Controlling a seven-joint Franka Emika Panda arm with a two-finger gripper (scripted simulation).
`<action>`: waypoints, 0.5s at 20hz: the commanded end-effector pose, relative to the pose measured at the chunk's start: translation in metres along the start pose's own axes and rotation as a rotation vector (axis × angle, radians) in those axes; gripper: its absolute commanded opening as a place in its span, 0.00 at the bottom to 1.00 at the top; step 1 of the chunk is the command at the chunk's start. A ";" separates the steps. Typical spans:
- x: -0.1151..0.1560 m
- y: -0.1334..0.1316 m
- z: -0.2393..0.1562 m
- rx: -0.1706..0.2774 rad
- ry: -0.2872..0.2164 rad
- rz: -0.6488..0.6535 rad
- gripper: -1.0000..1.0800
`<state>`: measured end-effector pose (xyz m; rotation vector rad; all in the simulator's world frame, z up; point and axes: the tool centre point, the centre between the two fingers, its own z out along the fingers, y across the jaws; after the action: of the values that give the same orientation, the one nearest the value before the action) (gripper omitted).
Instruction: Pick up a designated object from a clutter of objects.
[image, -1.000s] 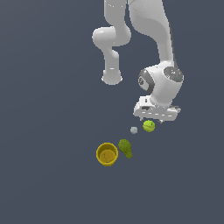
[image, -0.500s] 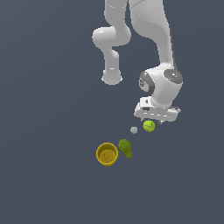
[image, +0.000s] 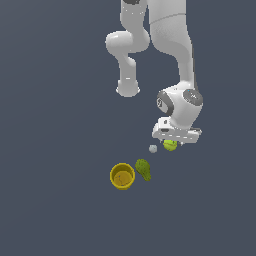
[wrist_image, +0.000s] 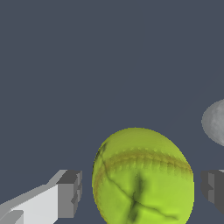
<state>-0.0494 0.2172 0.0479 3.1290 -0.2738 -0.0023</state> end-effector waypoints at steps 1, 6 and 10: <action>0.001 0.000 0.005 0.001 0.001 0.001 0.96; 0.001 0.000 0.007 0.001 0.001 0.001 0.00; 0.001 0.000 0.007 0.001 0.001 0.001 0.00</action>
<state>-0.0488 0.2184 0.0424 3.1304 -0.2723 0.0014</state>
